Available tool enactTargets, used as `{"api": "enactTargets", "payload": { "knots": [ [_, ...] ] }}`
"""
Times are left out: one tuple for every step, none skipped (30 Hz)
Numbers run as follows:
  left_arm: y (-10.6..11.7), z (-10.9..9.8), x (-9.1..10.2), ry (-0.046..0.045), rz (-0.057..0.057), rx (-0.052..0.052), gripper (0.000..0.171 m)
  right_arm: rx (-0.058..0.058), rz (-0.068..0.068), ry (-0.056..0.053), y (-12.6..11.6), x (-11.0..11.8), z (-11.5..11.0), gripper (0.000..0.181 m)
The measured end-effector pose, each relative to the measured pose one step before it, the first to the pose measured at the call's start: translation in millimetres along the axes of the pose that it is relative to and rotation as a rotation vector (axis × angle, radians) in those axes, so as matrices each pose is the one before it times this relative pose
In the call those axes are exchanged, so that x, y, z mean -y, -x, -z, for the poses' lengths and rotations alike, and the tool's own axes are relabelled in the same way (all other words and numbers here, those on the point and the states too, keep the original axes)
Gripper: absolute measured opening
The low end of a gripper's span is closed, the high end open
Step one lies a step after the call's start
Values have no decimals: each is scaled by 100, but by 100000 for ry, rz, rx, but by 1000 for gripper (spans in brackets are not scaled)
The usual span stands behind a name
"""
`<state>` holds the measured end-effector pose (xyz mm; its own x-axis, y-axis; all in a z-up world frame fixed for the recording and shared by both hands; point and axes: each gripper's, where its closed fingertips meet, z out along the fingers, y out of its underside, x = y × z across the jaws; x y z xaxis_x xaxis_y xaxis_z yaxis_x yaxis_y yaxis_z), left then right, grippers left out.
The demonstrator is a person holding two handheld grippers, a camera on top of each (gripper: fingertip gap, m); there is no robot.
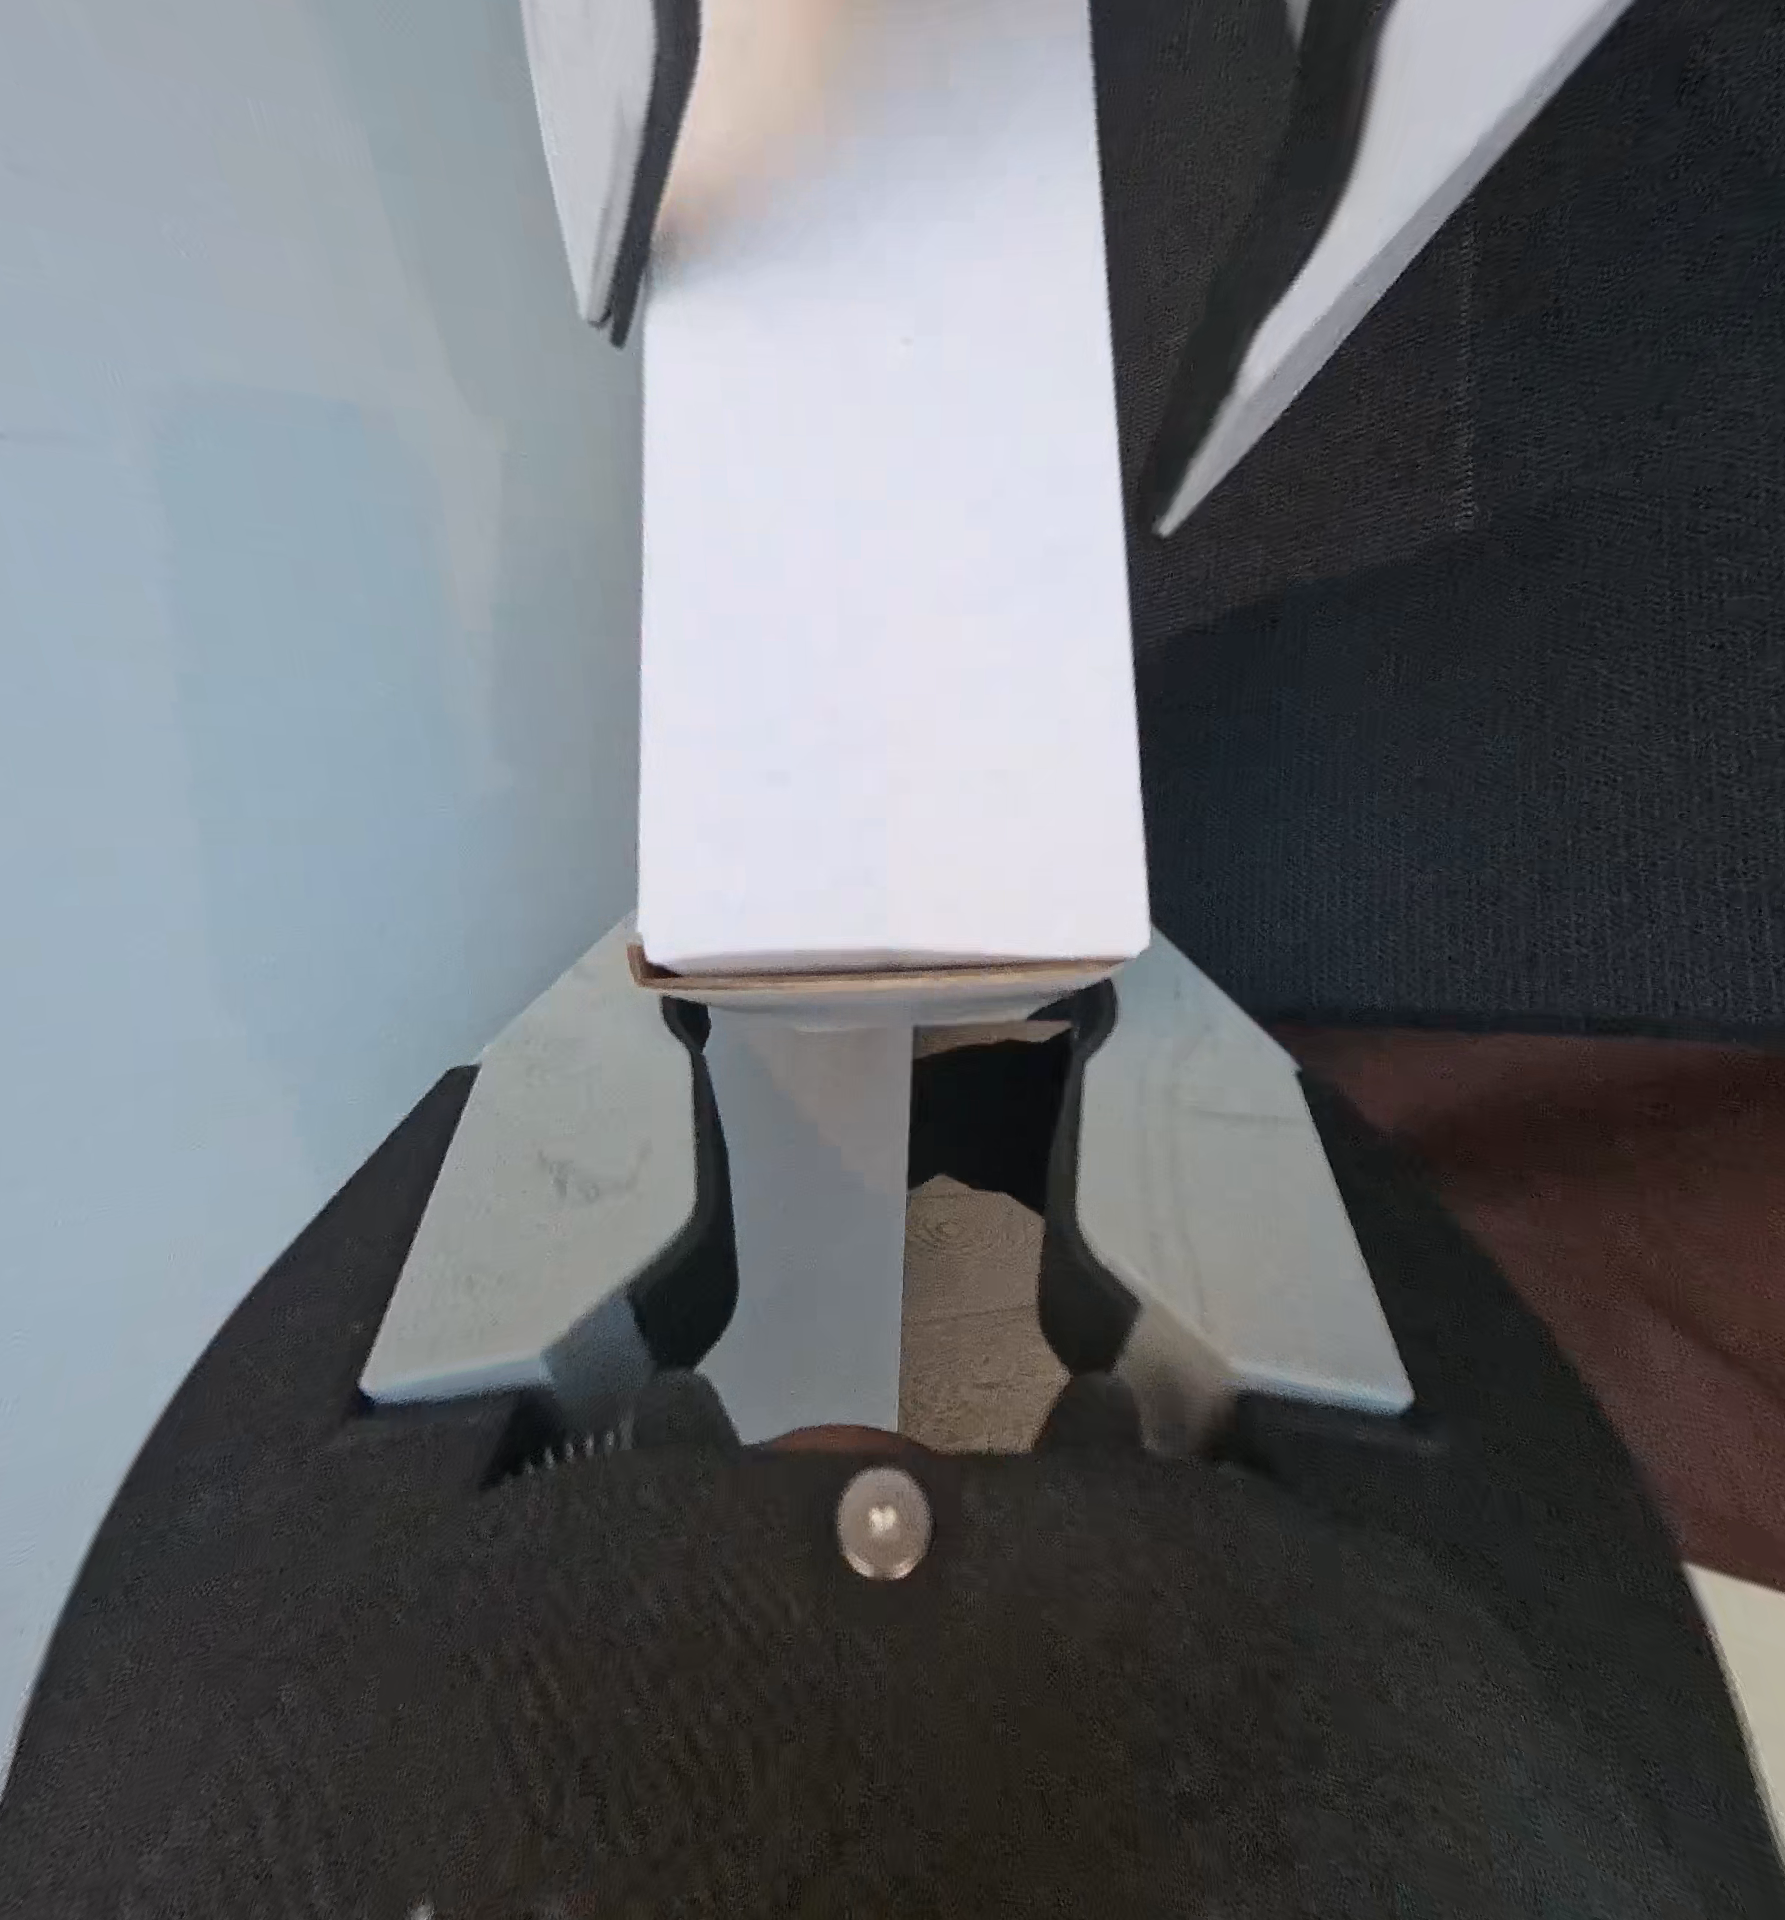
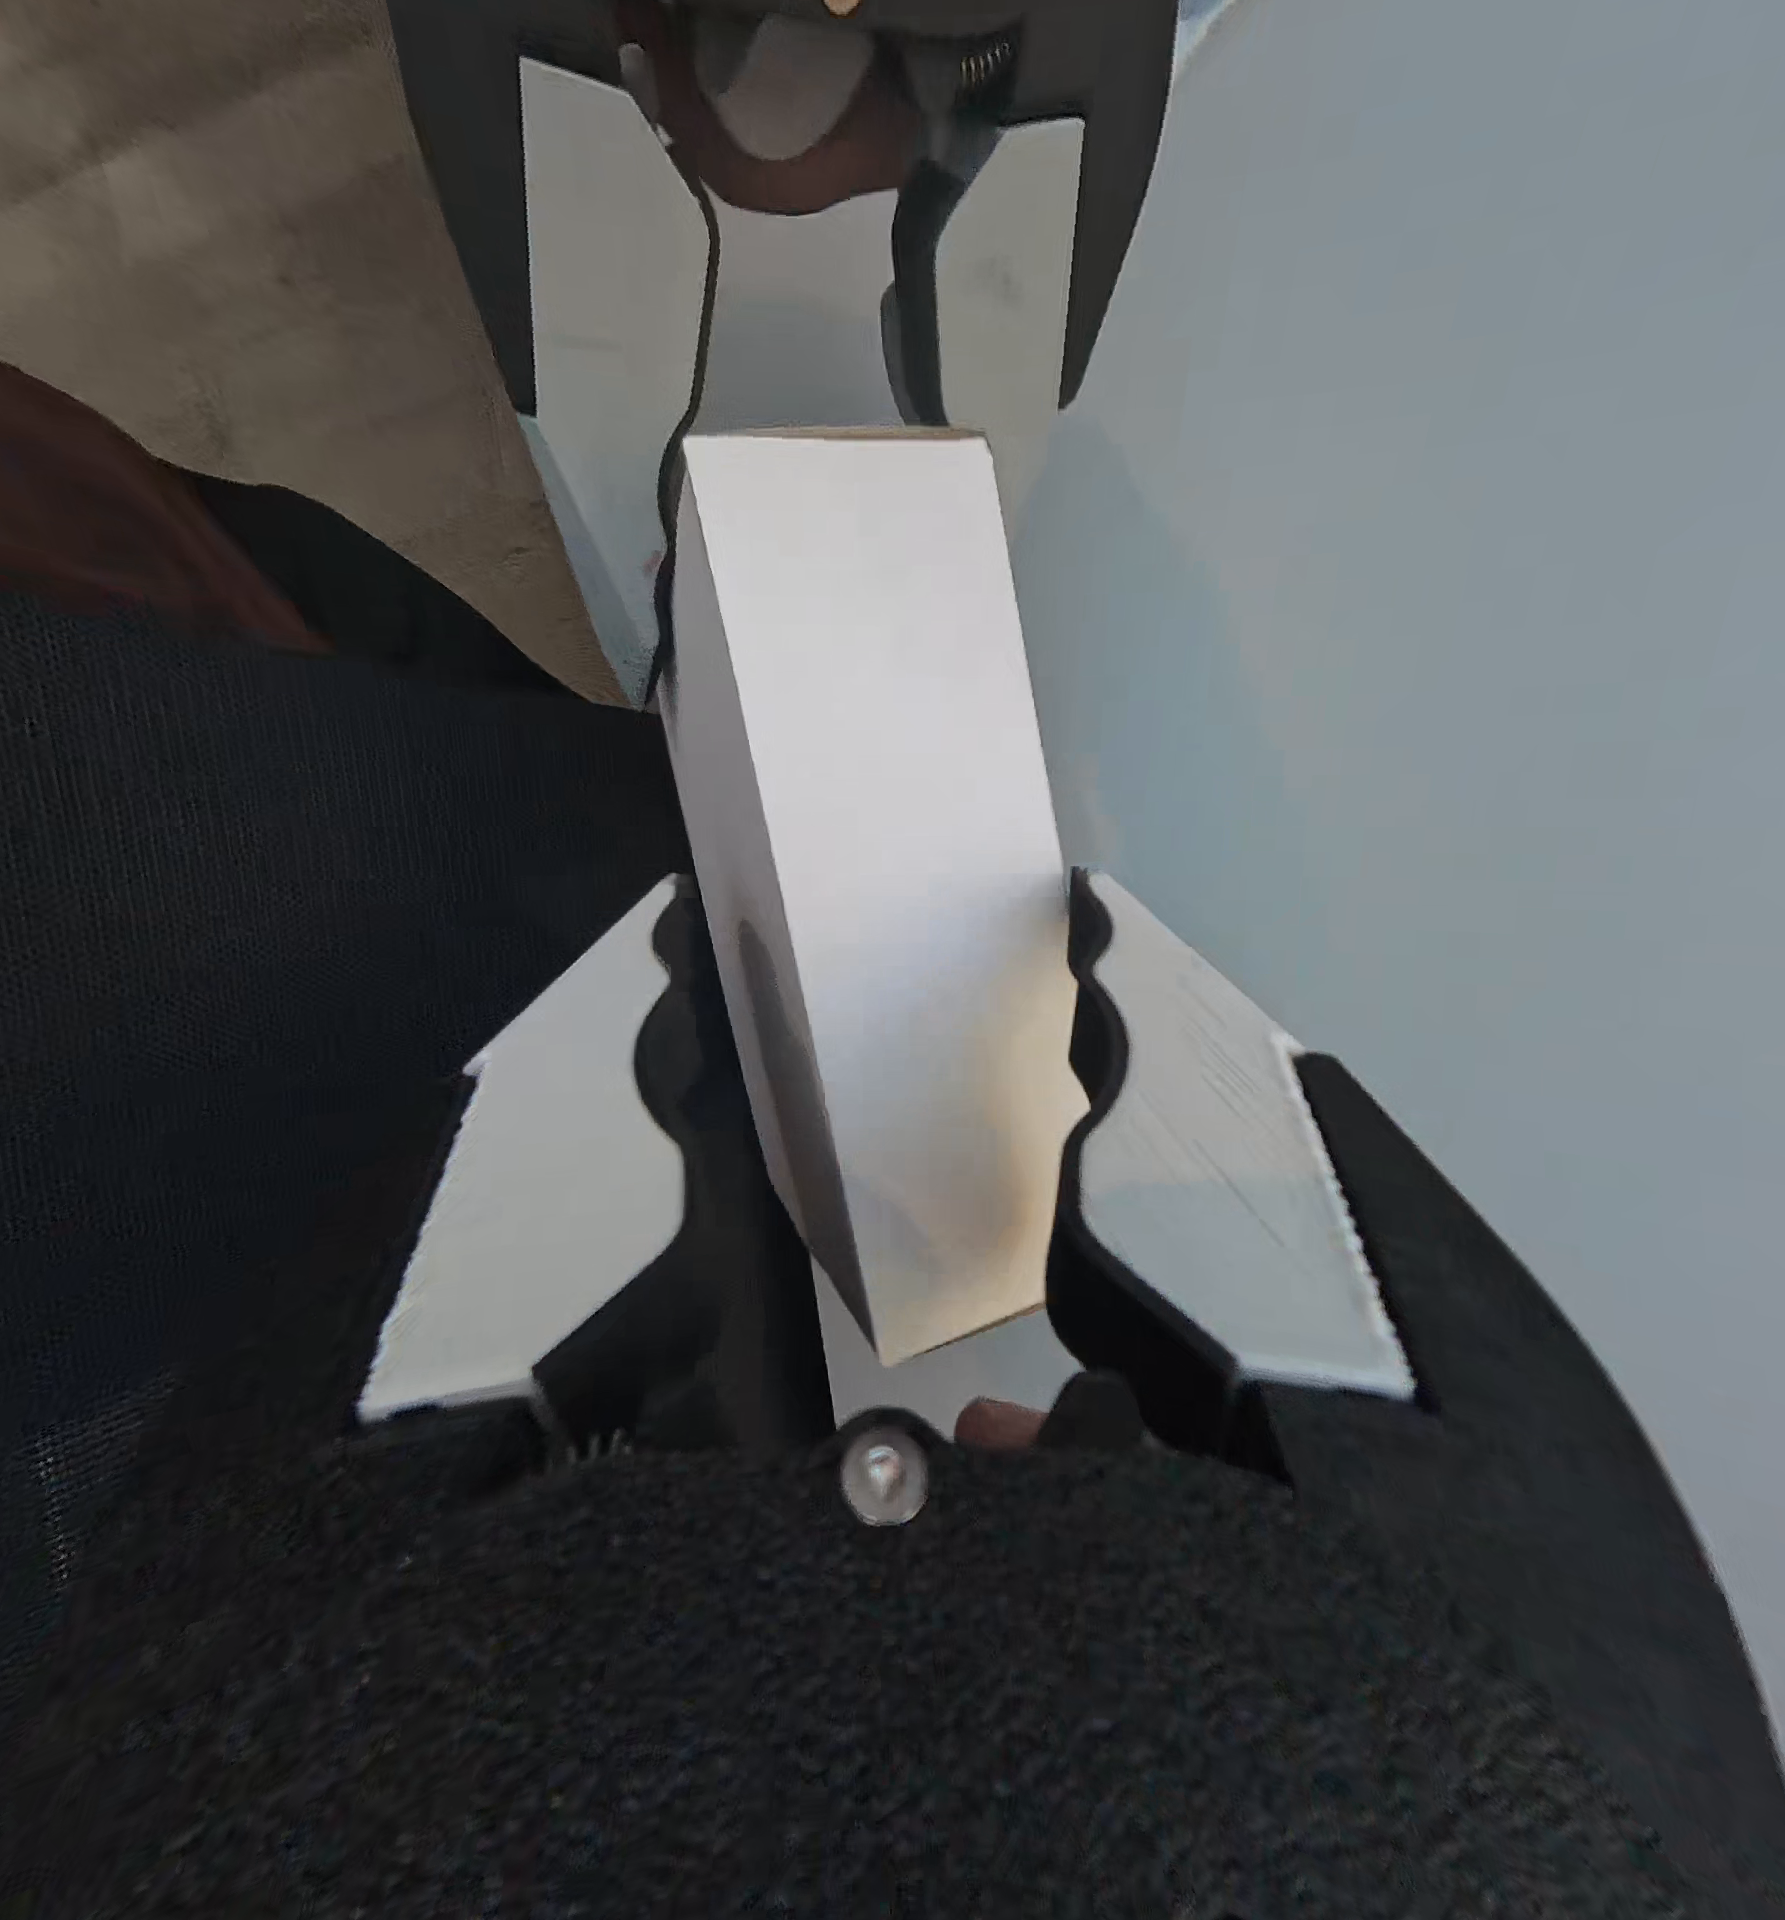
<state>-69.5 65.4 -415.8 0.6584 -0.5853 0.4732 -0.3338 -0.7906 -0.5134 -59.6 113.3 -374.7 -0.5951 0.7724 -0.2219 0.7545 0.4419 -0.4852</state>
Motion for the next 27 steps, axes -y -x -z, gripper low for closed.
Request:
{"api": "enactTargets", "payload": {
  "knots": [
    [-108,123,-310,1955,-1901,1207,68,855,768,449,191,188,-169,64],
    [-19,56,-465,2827,-3102,2268,68,1362,204,974,212,-38,-185,57],
    [9,-21,-448,2793,-3000,2755,68,2056,-442,1375,312,-178,-282,55],
    [-167,-87,-252,1728,-1395,1287,68,1842,-669,1189,326,-194,-327,55],
    [-204,-133,-235,1213,-235,469,68,912,-658,176,231,-62,-244,55],
    [-96,-172,-243,292,553,786,69,254,-1070,-689,103,54,-140,55],
    [-80,-164,-123,-704,2297,122,68,786,-2041,-569,97,-12,-136,55],
    [37,-159,-150,-525,4000,599,69,2263,-3542,-894,213,-48,-198,55],
    [-194,-110,37,-1682,4255,-920,71,4040,-5037,-2186,388,39,-229,54],
    [-529,-80,473,-4596,3577,-2557,75,4468,-5301,-2585,403,24,-221,54],
    [-158,-121,291,-3697,2594,164,74,2316,-3693,-2533,99,-6,-123,55],
    [138,-189,-56,-1593,1224,1837,75,1342,-2275,-2559,4,65,26,55],
    [-64,-164,-25,-1452,536,759,75,1673,-1868,-1344,82,-3,36,55],
    [17,-143,-54,-625,-775,1757,74,1297,-849,-621,113,-27,27,55],
    [-71,-53,-34,-155,-1516,1266,74,1338,-118,180,151,-49,49,55],
    [-54,31,50,-276,-1504,907,74,1621,-190,570,141,-26,86,55],
    [-54,31,35,-3,-1464,663,74,2296,-620,608,155,-12,115,55],
    [-26,28,-24,759,-1795,712,74,3057,-1401,279,171,18,136,55],
    [-30,30,-19,845,-1412,237,73,3576,-2149,-265,147,48,152,55],
    [-1,31,37,443,-1251,112,73,3797,-2519,-972,121,78,203,55],
    [27,28,74,9,-994,86,73,3699,-2845,-1461,56,84,189,55],
    [37,-14,25,254,-415,-118,73,3193,-2929,-1670,-6,80,137,55],
    [39,-19,15,341,113,-290,73,2189,-2415,-1811,-83,105,101,55],
    [77,5,6,9,412,-197,73,1080,-1728,-2004,-127,156,72,55],
    [144,16,-4,-126,40,488,73,174,-920,-1985,-123,180,58,55],
    [99,25,-75,56,146,157,73,-690,92,-1563,-131,156,41,55],
    [42,38,-10,-503,542,-112,73,-1714,1323,-679,-126,118,19,54]
  ]
}}
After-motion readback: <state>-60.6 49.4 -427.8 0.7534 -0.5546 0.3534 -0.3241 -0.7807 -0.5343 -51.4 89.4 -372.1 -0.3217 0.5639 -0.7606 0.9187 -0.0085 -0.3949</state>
